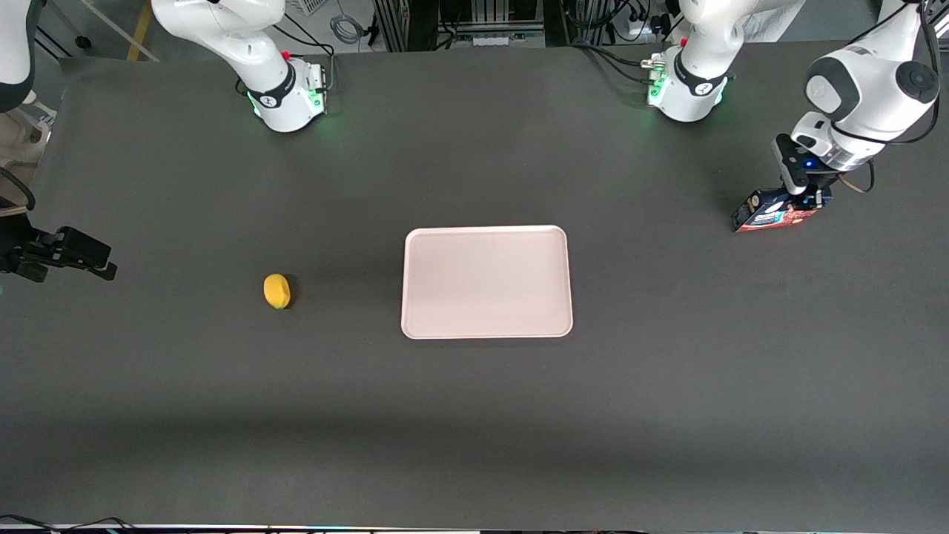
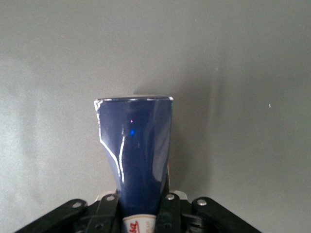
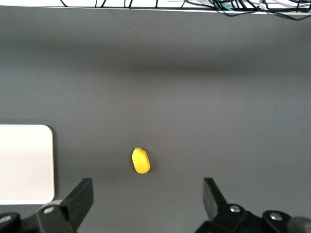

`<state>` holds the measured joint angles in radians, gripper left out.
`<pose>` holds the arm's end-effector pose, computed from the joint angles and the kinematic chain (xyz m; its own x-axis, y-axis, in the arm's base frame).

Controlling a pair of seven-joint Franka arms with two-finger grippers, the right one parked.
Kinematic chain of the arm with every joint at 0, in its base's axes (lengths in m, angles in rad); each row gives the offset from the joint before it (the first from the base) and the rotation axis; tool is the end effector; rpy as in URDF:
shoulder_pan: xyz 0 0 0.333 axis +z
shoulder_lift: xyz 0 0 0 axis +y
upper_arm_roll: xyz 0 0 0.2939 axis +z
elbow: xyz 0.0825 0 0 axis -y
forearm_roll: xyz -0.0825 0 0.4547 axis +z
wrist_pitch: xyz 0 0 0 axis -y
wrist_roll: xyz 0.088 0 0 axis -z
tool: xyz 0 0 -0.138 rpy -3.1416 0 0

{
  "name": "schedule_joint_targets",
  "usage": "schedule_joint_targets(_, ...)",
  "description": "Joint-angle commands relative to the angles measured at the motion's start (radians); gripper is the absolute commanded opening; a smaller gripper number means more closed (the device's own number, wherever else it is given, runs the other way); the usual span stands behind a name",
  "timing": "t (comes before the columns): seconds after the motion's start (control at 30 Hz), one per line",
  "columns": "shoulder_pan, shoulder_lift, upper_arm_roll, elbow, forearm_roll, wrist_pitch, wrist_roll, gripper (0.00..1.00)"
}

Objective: Place cookie box on tray

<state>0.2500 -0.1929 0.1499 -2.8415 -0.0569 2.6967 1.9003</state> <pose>0.3766 0.1533 0.1413 0.1176 -0.9923 0.0382 -0.9910 -0.1198 -0.0594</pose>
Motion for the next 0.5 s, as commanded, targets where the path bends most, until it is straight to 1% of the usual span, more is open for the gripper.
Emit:
schedule_joint_targets(0.0,-0.024,-0.085,-0.009,-0.03,-0.012,-0.052,-0.07,0.26)
schedule_joint_targets(0.13,-0.04,-0.086,-0.026,-0.007,-0.014,-0.086,-0.133,0.26)
schedule_joint_targets(0.3,-0.07,-0.088,-0.058,0.025,-0.015,-0.13,-0.268,0.26)
schedule_joint_targets(0.37,-0.087,-0.088,-0.079,0.048,-0.038,-0.162,-0.323,0.26)
schedule_joint_targets(0.47,-0.106,-0.088,-0.136,0.105,-0.116,-0.228,-0.377,0.26)
